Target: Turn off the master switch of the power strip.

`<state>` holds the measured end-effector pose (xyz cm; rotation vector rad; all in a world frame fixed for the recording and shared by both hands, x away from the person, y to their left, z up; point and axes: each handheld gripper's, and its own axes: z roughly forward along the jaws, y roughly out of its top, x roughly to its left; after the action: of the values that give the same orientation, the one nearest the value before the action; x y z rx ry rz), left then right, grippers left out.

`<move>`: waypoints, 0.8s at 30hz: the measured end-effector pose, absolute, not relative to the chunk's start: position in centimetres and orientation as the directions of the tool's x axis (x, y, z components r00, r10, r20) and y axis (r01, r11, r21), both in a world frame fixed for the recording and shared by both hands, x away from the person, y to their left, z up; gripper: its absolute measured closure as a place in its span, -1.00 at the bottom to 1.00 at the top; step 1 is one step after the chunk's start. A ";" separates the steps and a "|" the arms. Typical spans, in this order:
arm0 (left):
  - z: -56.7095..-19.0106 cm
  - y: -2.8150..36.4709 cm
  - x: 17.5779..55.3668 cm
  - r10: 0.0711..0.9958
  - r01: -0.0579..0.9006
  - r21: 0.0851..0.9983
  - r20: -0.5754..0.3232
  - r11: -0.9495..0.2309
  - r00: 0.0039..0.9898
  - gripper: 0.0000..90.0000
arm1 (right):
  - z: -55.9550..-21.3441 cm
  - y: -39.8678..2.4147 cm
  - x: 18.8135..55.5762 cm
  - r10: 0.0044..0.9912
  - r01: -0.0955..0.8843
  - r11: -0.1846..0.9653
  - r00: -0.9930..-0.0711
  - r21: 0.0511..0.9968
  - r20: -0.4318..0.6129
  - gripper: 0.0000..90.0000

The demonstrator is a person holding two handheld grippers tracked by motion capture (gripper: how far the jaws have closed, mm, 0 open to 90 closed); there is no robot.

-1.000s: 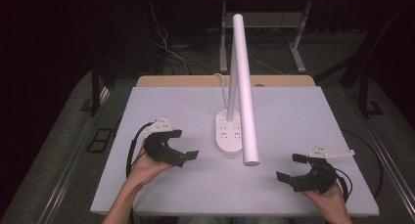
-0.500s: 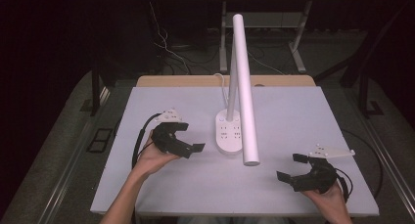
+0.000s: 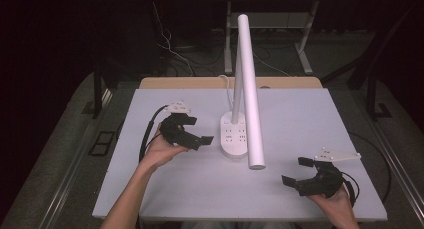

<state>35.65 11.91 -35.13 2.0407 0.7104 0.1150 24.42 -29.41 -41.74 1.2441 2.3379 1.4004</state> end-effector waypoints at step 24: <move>-35.0 9.6 39.8 0.514 0.445 0.780 -0.187 -0.441 0.837 -0.99 | -41.7 -29.8 24.4 0.717 0.578 0.212 -0.640 0.788 0.277 -1.00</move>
<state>39.77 9.60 -35.00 2.0995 0.7002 0.0965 24.38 -29.84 -41.69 1.2532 2.3260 1.4067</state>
